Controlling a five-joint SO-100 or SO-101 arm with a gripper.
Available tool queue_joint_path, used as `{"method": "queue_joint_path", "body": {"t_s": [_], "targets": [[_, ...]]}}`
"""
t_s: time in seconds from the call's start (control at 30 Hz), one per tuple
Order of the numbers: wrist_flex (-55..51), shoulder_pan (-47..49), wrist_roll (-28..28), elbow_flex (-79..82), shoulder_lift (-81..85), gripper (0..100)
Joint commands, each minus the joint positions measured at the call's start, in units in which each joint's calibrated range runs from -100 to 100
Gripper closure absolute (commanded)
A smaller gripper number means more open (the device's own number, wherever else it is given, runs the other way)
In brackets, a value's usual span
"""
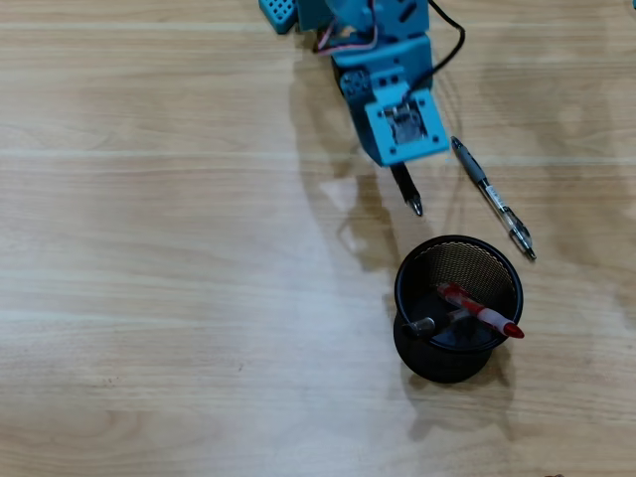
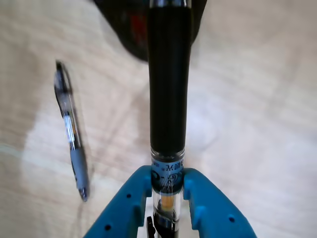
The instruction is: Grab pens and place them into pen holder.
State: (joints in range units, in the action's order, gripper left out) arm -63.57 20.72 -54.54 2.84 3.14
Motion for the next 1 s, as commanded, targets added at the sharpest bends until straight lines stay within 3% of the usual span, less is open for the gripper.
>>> {"method": "queue_joint_path", "body": {"t_s": [0.0, 0.1, 0.33, 0.47, 0.8, 0.97], "targets": [[6.76, -1.20, 2.65, -4.29, 6.07, 98], [14.96, -0.38, 3.23, -5.74, 5.82, 98], [46.03, 2.73, 3.28, -5.37, -3.44, 98], [57.06, 3.56, 3.28, -5.37, -8.96, 98], [74.37, 3.19, 3.28, -5.19, -19.66, 98], [74.83, 3.10, 3.28, -5.19, -21.11, 94]]}}
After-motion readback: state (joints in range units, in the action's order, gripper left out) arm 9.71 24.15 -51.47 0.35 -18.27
